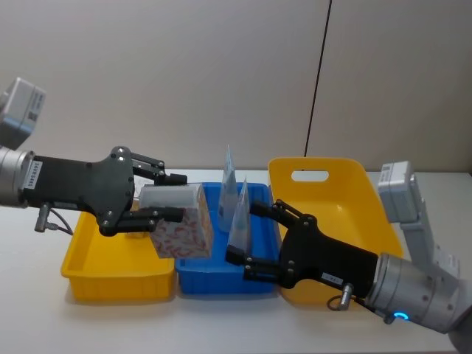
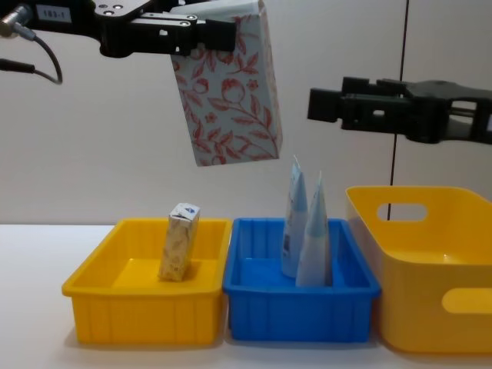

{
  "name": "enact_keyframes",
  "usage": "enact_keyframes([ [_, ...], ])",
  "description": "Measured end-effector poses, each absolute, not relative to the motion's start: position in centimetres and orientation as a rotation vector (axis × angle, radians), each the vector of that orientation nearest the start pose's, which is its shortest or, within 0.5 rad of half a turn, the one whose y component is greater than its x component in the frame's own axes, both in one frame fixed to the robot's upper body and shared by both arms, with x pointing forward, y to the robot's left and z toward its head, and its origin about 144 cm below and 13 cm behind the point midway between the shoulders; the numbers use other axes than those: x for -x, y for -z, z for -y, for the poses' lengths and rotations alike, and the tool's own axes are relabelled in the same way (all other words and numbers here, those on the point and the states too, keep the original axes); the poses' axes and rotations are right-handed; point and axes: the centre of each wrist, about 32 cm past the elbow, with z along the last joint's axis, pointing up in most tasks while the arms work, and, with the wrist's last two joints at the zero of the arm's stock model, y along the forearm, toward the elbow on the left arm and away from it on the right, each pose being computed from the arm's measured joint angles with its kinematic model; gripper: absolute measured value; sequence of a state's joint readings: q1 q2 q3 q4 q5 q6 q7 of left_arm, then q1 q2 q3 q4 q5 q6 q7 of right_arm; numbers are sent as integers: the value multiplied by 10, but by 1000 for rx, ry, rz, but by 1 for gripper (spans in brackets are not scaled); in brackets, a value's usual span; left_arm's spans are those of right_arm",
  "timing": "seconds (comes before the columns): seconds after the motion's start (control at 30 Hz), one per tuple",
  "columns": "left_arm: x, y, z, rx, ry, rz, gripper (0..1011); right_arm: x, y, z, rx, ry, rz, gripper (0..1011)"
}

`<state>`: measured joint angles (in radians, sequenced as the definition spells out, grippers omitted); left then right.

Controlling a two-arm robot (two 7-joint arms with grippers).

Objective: Bimanual collaborative sorting of washing and personal care products

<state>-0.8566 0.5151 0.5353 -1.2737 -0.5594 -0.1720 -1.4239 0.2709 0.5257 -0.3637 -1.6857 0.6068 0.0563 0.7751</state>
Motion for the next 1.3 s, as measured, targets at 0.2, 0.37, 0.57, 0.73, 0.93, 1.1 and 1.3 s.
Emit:
enact_keyframes([
  [0.2, -623, -1371, -282, -100, 134, 507, 390, -506, -1245, 251, -85, 404, 110, 1002],
  [0.37, -623, -1371, -282, -100, 134, 507, 390, -511, -1244, 245, -87, 389, 132, 1002],
  [0.57, -623, -1371, -282, -100, 134, 507, 390, -516, -1243, 239, -88, 367, 154, 1002],
  [0.73, -623, -1371, -282, -101, 134, 507, 390, -521, -1243, 234, -84, 351, 176, 1002],
  [0.93, -623, -1371, -282, -101, 134, 507, 390, -526, -1243, 229, -74, 340, 197, 1002],
  [1.1, -623, -1371, -282, -101, 134, 507, 390, -529, -1244, 227, -66, 335, 213, 1002],
  [1.3, -623, -1371, -282, -101, 134, 507, 390, -533, -1245, 223, -51, 330, 234, 1002],
])
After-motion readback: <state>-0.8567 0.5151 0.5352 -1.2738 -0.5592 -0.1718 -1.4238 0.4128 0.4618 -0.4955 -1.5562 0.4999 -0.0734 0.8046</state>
